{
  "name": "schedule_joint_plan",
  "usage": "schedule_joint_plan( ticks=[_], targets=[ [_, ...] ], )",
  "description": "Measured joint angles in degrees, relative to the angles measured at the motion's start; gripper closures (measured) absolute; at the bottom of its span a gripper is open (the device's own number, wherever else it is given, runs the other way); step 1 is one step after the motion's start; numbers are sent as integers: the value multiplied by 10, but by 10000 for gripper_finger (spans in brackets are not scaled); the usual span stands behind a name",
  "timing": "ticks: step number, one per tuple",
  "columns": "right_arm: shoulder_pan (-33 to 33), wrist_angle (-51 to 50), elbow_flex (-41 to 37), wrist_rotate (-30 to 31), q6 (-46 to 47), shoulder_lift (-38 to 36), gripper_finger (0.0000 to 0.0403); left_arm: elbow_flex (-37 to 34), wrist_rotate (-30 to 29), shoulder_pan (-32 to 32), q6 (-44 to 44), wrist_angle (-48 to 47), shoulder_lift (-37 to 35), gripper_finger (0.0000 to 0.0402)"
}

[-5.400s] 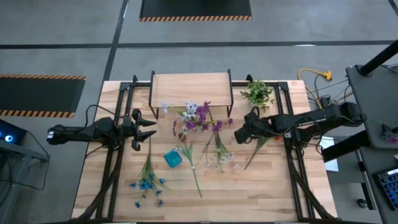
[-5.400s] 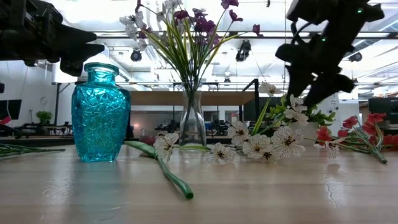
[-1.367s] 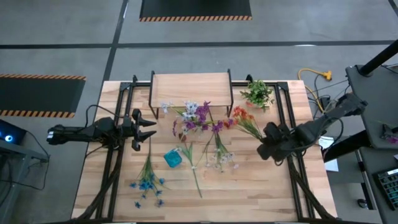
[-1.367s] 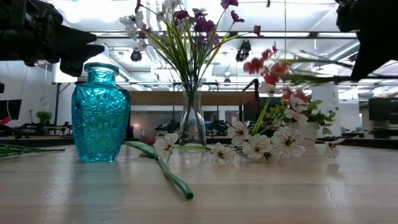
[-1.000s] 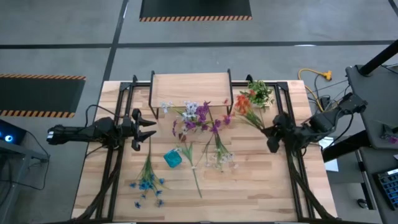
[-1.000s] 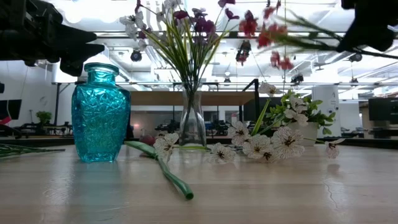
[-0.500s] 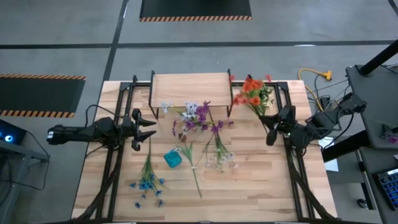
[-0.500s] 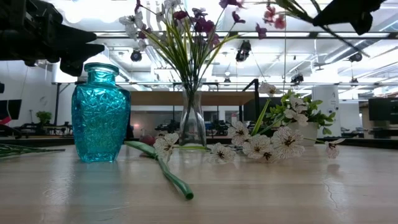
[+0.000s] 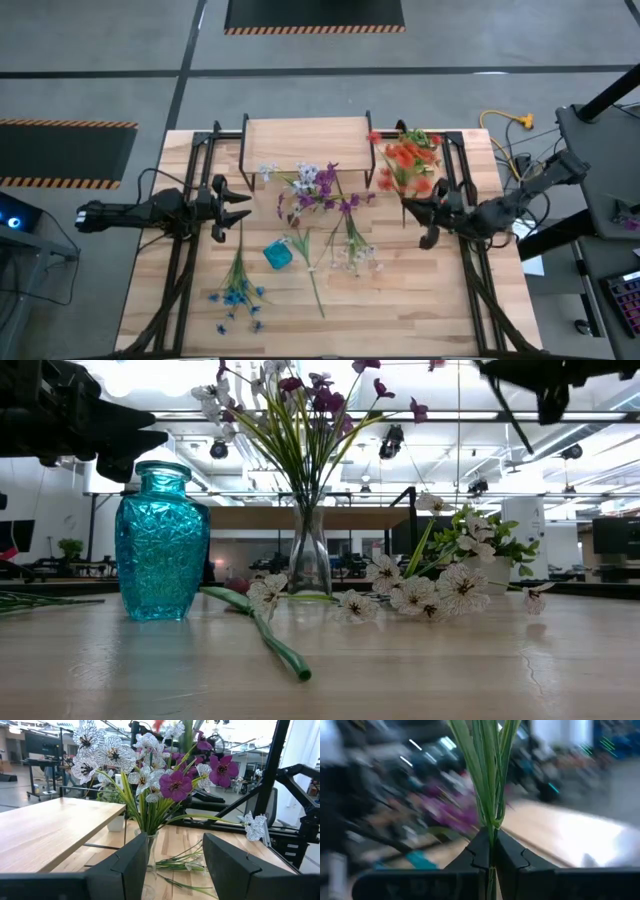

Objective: Pick and place flowers into a vace then onto a shelf
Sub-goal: Put the orange flowers into the transparent vase

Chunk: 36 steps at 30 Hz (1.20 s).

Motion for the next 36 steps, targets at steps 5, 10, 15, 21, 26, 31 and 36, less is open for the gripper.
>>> schedule_joint_plan(
  ticks=[5, 10, 15, 21, 26, 31, 36],
  targets=[
    [-5, 256, -95, -67, -129, 13, 394, 0, 0, 0, 0, 0, 0, 227],
    [-24, 273, -132, -68, -135, 17, 394, 0, 0, 0, 0, 0, 0, 227],
    [-53, 273, -133, -72, -158, 33, 394, 0, 0, 0, 0, 0, 0, 227],
    [-137, 311, -105, -219, -155, 93, 394, 0, 0, 0, 0, 0, 0, 227],
    [-190, 345, -77, -311, -149, 175, 394, 0, 0, 0, 0, 0, 0, 227],
    [-193, 433, -56, -374, -160, 278, 394, 0, 0, 0, 0, 0, 0, 227],
    [-193, 517, -20, -411, -193, 386, 394, 0, 0, 0, 0, 0, 0, 227]
  ],
)
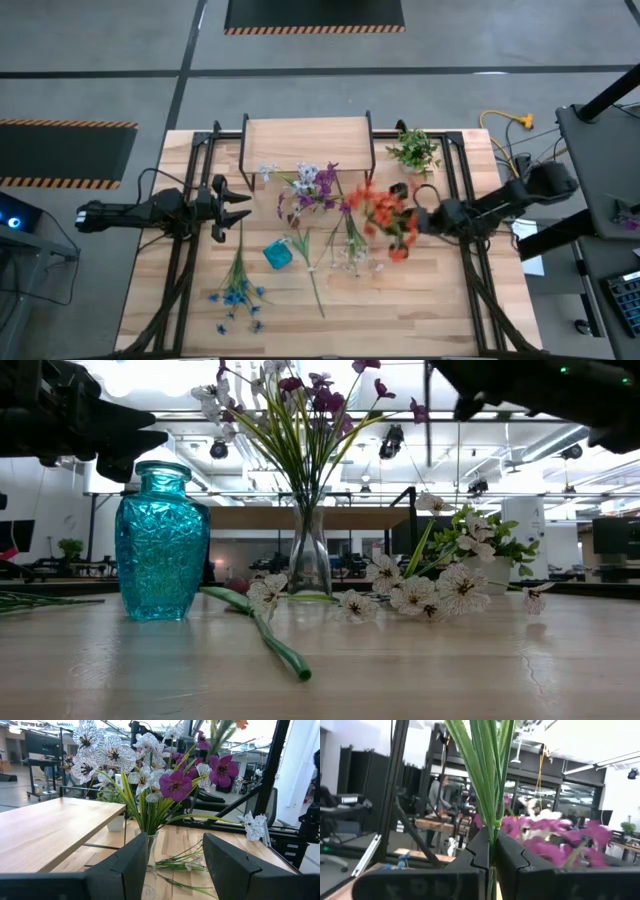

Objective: Pick and place flowers into a vace then onto a shelf
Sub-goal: Put the orange flowers into the transparent vase

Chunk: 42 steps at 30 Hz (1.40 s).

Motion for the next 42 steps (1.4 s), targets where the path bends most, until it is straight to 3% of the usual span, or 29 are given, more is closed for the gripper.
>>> schedule_joint_plan(
  ticks=[8, 14, 19, 23, 31, 42],
  targets=[
    [-18, 4, 96, 2, -22, 140, 394, 0, 0, 0, -8, 0, 0, 227],
    [-26, 13, 149, 4, -59, 202, 394, 0, 0, 0, -8, 0, 0, 227],
    [-36, 11, 185, 49, -91, 245, 394, 0, 0, 0, -8, 0, 0, 227],
    [-42, 14, 204, 78, -121, 264, 394, 0, 0, 0, -9, 0, 0, 227],
    [-46, 17, 239, 79, -165, 263, 394, 0, 0, 0, -9, 0, 0, 227],
    [-89, 12, 258, 49, -99, 264, 394, 0, 0, 0, -9, 0, 0, 227]
  ],
)
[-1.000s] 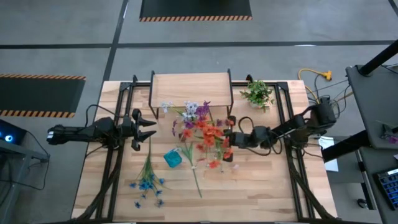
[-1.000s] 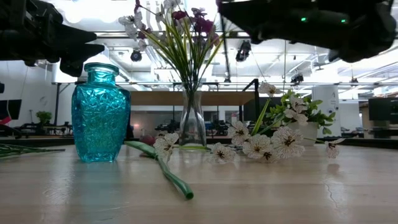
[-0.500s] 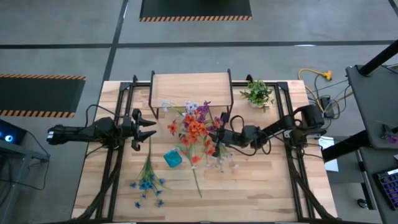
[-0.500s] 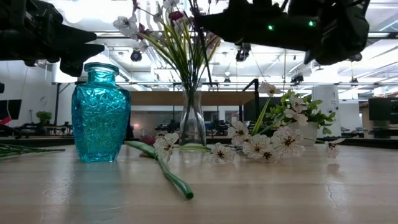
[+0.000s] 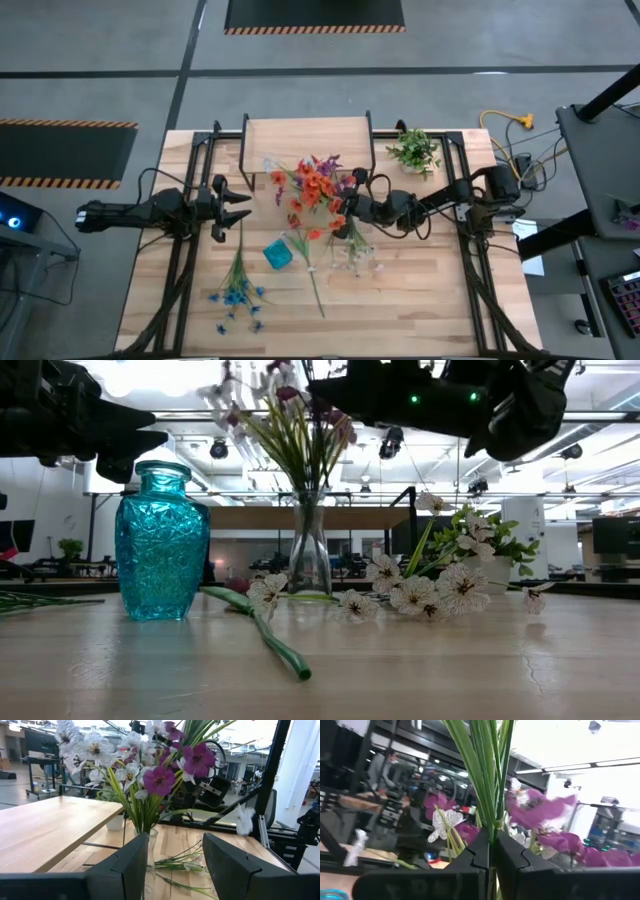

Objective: Pick and place flowers into a vace then onto a shelf
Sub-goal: Put the orange flowers into the transparent vase

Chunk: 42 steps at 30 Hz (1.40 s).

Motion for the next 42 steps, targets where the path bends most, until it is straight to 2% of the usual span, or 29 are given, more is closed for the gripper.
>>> schedule_joint_plan(
  ticks=[14, 20, 26, 36, 42],
  targets=[
    [-3, -3, 10, -23, 27, 2, 394, 0, 0, 0, 0, 0, 0, 227],
    [-8, 10, 14, -46, 27, 44, 394, 0, 0, 0, 0, 0, 0, 227],
    [-11, 65, 14, -46, 29, 78, 394, 0, 0, 0, -2, 0, 0, 227],
    [-11, 60, 15, -46, 57, 127, 394, 0, 0, 0, -2, 0, 0, 227],
    [-11, 42, 5, -27, 52, 118, 394, 0, 0, 0, -2, 0, 0, 227]
  ],
)
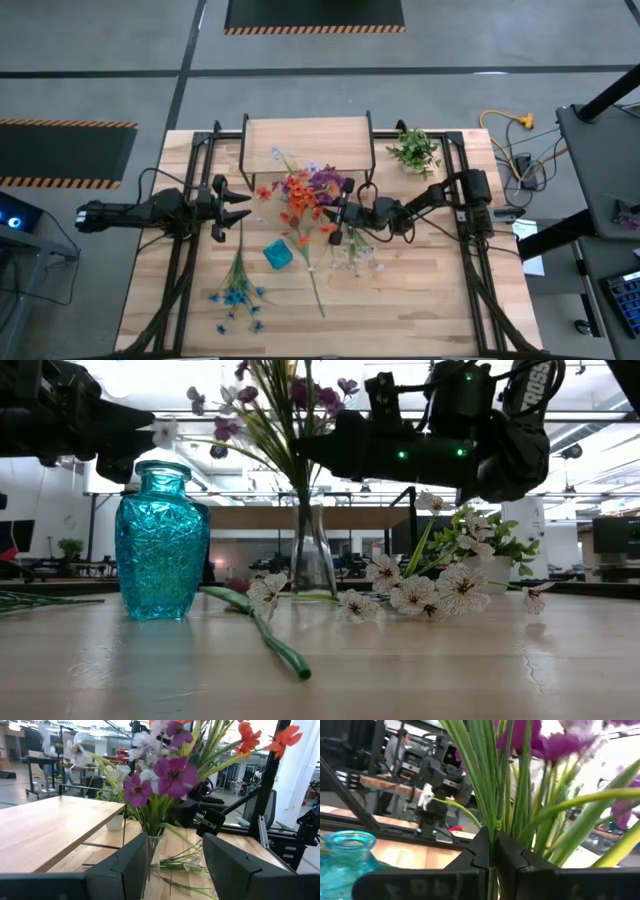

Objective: Pick and place flowers into a vace then onto a shelf
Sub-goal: Put the orange flowers into the transparent vase

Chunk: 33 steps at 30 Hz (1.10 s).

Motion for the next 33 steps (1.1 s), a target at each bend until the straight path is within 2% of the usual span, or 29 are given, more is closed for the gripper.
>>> schedule_joint_plan(
  ticks=[6, 25, 28, 33],
  targets=[
    [-2, -16, -22, 11, -6, -23, 394, 0, 0, 0, 0, 0, 0, 227],
    [-16, -46, -41, 12, 41, -18, 392, 0, 0, 0, 0, 0, 0, 227],
    [-16, -47, -41, 12, 48, -19, 381, 0, 0, 0, 0, 0, 0, 227],
    [-16, -47, -41, 13, 48, -25, 340, 0, 0, 0, 0, 0, 0, 227]
  ],
)
